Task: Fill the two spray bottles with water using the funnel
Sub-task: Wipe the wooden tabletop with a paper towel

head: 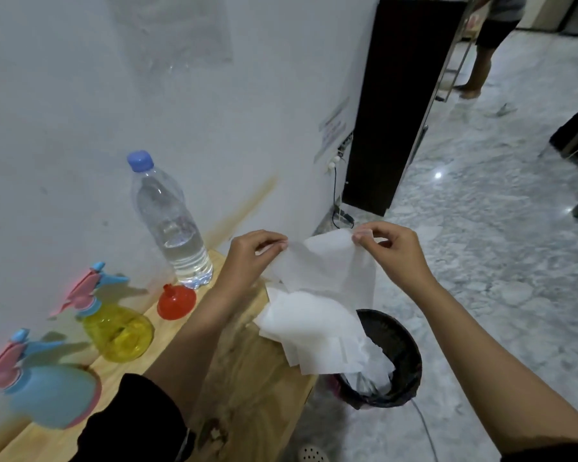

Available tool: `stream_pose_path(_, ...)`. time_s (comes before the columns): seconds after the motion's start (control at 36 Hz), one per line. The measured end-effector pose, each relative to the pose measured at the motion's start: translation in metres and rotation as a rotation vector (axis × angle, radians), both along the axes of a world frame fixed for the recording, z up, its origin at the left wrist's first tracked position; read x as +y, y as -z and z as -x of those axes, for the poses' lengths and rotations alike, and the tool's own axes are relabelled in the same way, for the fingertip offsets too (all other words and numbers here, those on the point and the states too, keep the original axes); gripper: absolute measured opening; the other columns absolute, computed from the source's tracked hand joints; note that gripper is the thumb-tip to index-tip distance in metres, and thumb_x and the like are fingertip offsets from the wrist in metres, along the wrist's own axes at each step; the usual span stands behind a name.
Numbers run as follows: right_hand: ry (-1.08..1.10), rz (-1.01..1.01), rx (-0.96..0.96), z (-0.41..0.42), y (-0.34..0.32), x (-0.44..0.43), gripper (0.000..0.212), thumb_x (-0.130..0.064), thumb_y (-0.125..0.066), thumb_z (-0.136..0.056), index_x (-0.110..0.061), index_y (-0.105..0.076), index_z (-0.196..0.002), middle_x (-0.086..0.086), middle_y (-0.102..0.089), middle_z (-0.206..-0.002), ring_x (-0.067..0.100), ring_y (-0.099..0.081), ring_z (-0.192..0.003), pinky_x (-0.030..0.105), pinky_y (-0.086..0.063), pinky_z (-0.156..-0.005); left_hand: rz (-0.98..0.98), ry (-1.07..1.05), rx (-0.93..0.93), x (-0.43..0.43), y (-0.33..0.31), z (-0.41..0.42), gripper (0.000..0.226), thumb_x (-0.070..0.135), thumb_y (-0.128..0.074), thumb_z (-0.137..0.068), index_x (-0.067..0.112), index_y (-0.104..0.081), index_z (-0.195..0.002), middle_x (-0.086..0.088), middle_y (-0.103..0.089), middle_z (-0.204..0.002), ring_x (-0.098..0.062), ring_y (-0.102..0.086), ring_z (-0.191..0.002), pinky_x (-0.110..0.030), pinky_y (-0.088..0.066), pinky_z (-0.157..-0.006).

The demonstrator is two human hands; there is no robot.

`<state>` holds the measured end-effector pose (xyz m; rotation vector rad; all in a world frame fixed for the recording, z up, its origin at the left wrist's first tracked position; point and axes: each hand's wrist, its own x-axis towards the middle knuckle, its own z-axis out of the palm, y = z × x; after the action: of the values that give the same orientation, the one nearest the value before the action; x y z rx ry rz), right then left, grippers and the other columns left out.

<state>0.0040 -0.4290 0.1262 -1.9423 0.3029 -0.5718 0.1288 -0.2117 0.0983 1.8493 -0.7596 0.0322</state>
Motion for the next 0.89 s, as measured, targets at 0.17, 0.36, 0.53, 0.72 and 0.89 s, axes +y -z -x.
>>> stream_pose_path(0.17,-0.125,0.009,-0.051,-0.033,-0.024,0.021,0.007,-0.012,-0.067,-0.086,-0.014,-0.073,-0.087,-0.007,-0.07,-0.086,-0.005,-0.061,-0.076,0.014,-0.049,-0.068,0.073,-0.108,0.052,0.034,-0.034,-0.008,0.011,0.006,-0.073,-0.079,0.012,-0.072,-0.089,0.008,-0.07,-0.084,0.004,-0.065,-0.078,-0.011,-0.048,-0.078)
stream_pose_path(0.36,-0.406,0.039,-0.018,-0.084,-0.03,0.085,0.011,-0.016,-0.073,-0.081,-0.026,-0.073,-0.081,-0.012,-0.07,-0.083,-0.005,-0.06,-0.076,0.008,-0.042,-0.059,-0.011,-0.326,0.035,0.123,-0.042,0.009,0.016,0.005,-0.074,-0.077,0.019,-0.072,-0.085,0.025,-0.07,-0.073,0.007,-0.065,-0.075,-0.01,-0.048,-0.074)
stream_pose_path(0.53,-0.808,0.111,0.123,-0.116,-0.021,0.168,0.011,-0.011,-0.076,-0.077,-0.021,-0.071,-0.075,-0.004,-0.069,-0.076,-0.006,-0.056,-0.066,0.009,-0.041,-0.06,-0.056,-0.603,0.022,0.213,-0.035,0.06,0.021,0.003,-0.072,-0.079,0.023,-0.071,-0.083,0.027,-0.069,-0.078,0.006,-0.064,-0.078,-0.012,-0.047,-0.075)
stream_pose_path(0.72,-1.164,0.197,0.134,-0.121,-0.001,0.283,0.005,-0.008,-0.072,-0.079,-0.012,-0.073,-0.082,-0.001,-0.064,-0.072,-0.003,-0.05,-0.061,0.008,-0.038,-0.061,-0.144,-0.948,0.078,0.295,-0.019,0.147,0.015,0.007,-0.073,-0.08,0.022,-0.072,-0.081,0.019,-0.071,-0.079,0.0,-0.065,-0.078,-0.012,-0.048,-0.072)
stream_pose_path(0.89,-1.32,0.245,0.098,-0.11,0.007,0.375,0.007,-0.004,-0.072,-0.079,-0.005,-0.072,-0.085,0.003,-0.063,-0.075,0.004,-0.047,-0.061,0.005,-0.036,-0.058,-0.177,-1.245,0.159,0.344,-0.007,0.205,0.003,0.016,-0.073,-0.081,0.016,-0.074,-0.084,0.011,-0.068,-0.08,0.002,-0.057,-0.072,-0.01,-0.041,-0.062)
